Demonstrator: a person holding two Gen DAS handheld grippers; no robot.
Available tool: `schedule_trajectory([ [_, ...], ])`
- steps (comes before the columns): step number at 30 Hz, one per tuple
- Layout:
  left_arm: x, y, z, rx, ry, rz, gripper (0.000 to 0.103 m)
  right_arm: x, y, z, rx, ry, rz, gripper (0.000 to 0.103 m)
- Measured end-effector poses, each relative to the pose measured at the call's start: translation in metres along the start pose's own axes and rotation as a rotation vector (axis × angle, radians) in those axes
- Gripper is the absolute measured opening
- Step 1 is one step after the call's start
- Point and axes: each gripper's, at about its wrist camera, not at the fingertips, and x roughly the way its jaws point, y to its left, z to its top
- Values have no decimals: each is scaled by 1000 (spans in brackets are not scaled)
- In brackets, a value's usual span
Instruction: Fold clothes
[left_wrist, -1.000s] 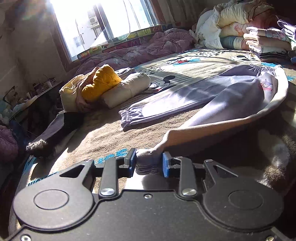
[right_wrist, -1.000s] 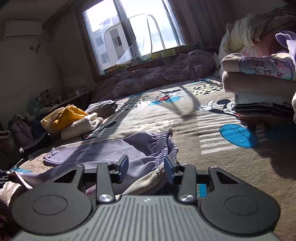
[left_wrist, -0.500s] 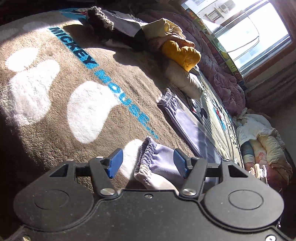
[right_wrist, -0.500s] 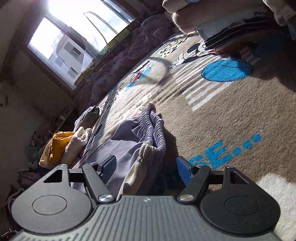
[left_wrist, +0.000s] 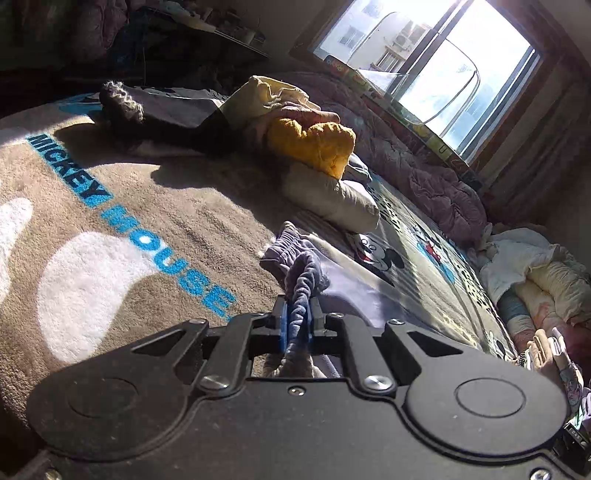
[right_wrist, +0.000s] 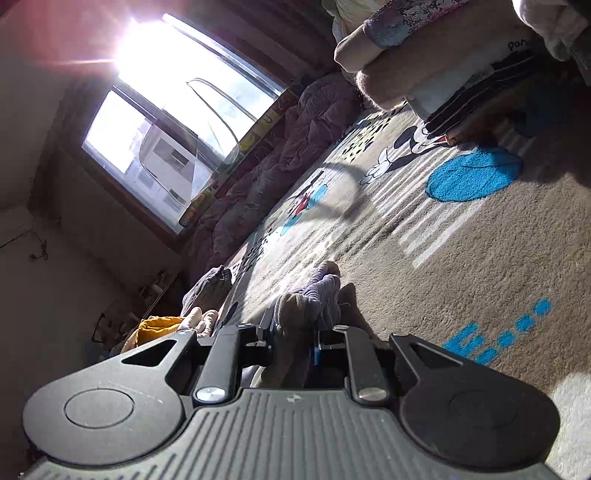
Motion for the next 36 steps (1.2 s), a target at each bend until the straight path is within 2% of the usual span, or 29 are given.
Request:
schedule_trajectory([
  [2,-1,-4,10,31,-4,32,7,-1,-10,1,40,50,-44,20],
  [3,7,-1,9,37,24,53,8,-1,-14,1,60,74,-66,20],
  [6,30,13,-7,17,131,117,8,5,-14,-1,11,138,-140,20],
  [8,33,19,-22,10,151,136,7,3,-15,-6,0,164,-151,20],
  [10,29,21,-29,-7,142,129,7,-1,-11,-8,-28,160,-137,20],
  [14,7,17,-21,-12,86,109,8,-15,-6,-6,-50,135,-92,20],
  [16,10,16,-20,19,97,152,10,-15,-6,-11,-53,190,-123,20],
  [17,16,18,-22,41,125,191,18,-11,-8,-14,-63,235,-161,21],
  [18,21,19,-25,65,144,231,20,-8,-9,-18,-80,263,-192,22],
  [19,20,20,-29,90,137,279,26,-5,-9,-21,-102,282,-219,22],
  [20,18,20,-32,113,123,315,27,-7,-6,-22,-130,281,-233,25],
  [21,11,17,-34,132,92,323,29,-12,1,-22,-173,261,-251,29],
  [23,-5,8,-38,162,24,324,35,-24,12,-23,-255,198,-289,51],
  [24,-11,2,-41,179,2,315,36,-29,18,-22,-293,166,-293,54],
  [25,-12,-6,-45,198,7,288,38,-34,24,-22,-332,134,-297,54],
  [27,-14,-22,-53,236,17,233,42,-41,45,-28,-512,73,-284,54],
  [29,-15,-38,-62,274,32,179,42,-43,64,-40,-672,60,-229,53],
  [31,-5,-54,-79,309,74,128,42,-36,81,-60,-821,125,-157,51],
  [33,8,-63,-102,326,131,97,43,-25,90,-81,-910,215,-116,49],
  [34,16,-64,-115,335,170,90,45,-18,90,-89,-927,272,-126,51],
  [35,24,-65,-126,357,209,96,55,-11,87,-98,-929,350,-160,56],
  [36,29,-67,-137,403,232,115,55,-3,83,-108,-924,438,-202,57],
])
